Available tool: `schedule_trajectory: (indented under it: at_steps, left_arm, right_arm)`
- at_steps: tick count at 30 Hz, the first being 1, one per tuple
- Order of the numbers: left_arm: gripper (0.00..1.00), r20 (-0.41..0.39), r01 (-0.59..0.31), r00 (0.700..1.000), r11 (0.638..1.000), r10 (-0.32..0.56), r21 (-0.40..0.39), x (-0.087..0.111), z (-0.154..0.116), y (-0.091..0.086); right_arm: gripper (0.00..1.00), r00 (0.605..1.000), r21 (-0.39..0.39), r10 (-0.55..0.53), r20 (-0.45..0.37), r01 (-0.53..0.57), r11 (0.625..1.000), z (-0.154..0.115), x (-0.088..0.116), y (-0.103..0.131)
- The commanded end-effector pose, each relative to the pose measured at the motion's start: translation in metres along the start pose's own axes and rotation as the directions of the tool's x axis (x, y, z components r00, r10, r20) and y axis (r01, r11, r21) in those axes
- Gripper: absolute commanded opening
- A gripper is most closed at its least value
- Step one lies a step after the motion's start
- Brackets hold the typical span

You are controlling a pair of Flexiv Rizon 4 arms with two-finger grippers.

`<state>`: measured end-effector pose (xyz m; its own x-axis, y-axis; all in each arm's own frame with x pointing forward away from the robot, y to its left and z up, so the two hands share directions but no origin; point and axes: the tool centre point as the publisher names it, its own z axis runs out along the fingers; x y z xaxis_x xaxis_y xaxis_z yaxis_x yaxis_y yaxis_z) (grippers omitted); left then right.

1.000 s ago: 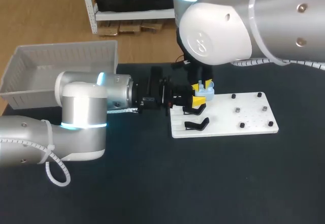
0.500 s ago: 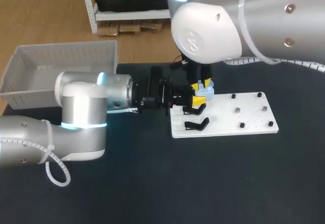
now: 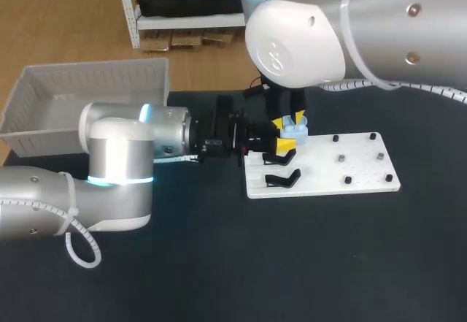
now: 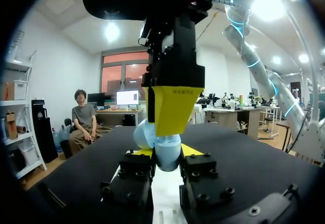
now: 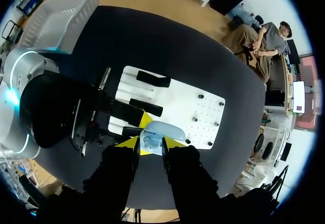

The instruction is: Pick up each earbud case from the left stands, insert the matching earbuds, close the lid, and place the case in the box.

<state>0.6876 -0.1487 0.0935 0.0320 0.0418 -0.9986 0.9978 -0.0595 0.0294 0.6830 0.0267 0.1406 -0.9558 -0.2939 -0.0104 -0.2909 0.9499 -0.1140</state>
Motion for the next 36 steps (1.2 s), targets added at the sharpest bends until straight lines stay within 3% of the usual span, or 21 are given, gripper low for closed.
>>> schedule_trajectory:
  at_steps: [1,9,13,16,26,36]
  left_arm:
    - [0.00,0.002,-0.004,1.000,1.000,0.004,-0.007,0.001,0.000,-0.002]
    - [0.00,0.002,-0.004,1.000,1.000,0.004,-0.007,0.001,0.000,-0.002]
    - [0.00,0.002,-0.004,1.000,1.000,0.004,-0.007,0.001,0.000,-0.002]
    - [0.00,0.002,-0.004,1.000,1.000,0.004,-0.007,0.001,0.000,-0.002]
    - [0.00,0.002,-0.004,1.000,1.000,0.004,-0.007,0.001,0.000,-0.002]
    - [0.00,0.002,-0.004,1.000,1.000,0.004,-0.007,0.001,0.000,-0.002]
  right_arm:
    - [0.29,1.000,-0.012,0.007,0.012,-0.007,1.000,-0.003,0.003,-0.002]
    - [0.43,0.998,-0.110,0.063,0.029,-0.059,0.992,-0.022,0.002,-0.014]
    - [0.78,0.988,-0.165,0.151,0.040,-0.143,0.976,-0.026,-0.010,-0.029]
    - [0.93,0.971,-0.197,0.236,0.037,-0.225,0.954,-0.025,-0.021,-0.040]
    - [1.00,0.928,-0.190,0.373,0.004,-0.366,0.911,0.002,-0.045,-0.068]
    - [1.00,0.921,-0.162,0.386,-0.056,-0.390,0.907,0.023,-0.033,-0.075]
